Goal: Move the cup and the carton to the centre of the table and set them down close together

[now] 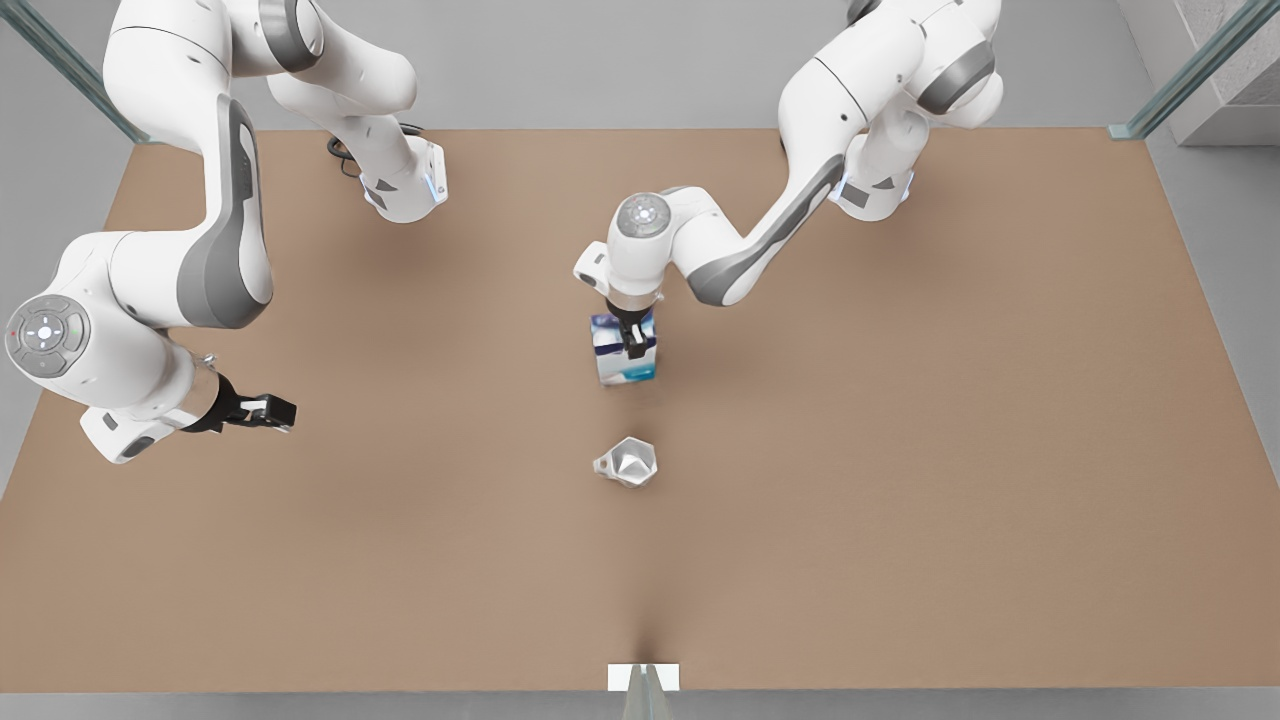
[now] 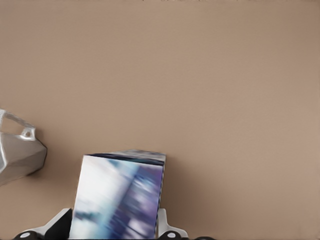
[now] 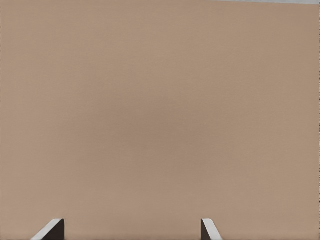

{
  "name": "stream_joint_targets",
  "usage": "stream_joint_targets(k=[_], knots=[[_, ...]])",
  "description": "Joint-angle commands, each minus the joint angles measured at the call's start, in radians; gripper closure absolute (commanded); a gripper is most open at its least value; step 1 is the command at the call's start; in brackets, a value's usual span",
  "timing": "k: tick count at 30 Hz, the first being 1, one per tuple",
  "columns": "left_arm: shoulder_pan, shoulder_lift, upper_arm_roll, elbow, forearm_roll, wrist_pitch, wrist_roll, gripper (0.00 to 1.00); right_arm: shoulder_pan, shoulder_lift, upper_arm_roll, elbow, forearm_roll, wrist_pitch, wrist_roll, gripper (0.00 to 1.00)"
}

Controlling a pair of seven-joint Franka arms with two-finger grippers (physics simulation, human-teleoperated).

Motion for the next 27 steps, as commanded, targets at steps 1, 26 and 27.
stream_joint_targets(k=[1,26,27], knots=[[0.000,0.000,0.000,0.000,-0.028,0.000,0.000,0.00,0.000,0.000,0.000,0.000,0.000,-0.001,0.000,0.00],[0.273,-0.301,0.689,0.226,-0.196,-0.558,-0.268,0.00,0.003,0.003,0.000,0.000,0.000,0.002,0.000,0.00],[0.365,-0.313,0.678,0.222,-0.195,-0.558,-0.197,0.00,0.003,0.003,0.000,0.000,0.000,0.002,0.000,0.00]])
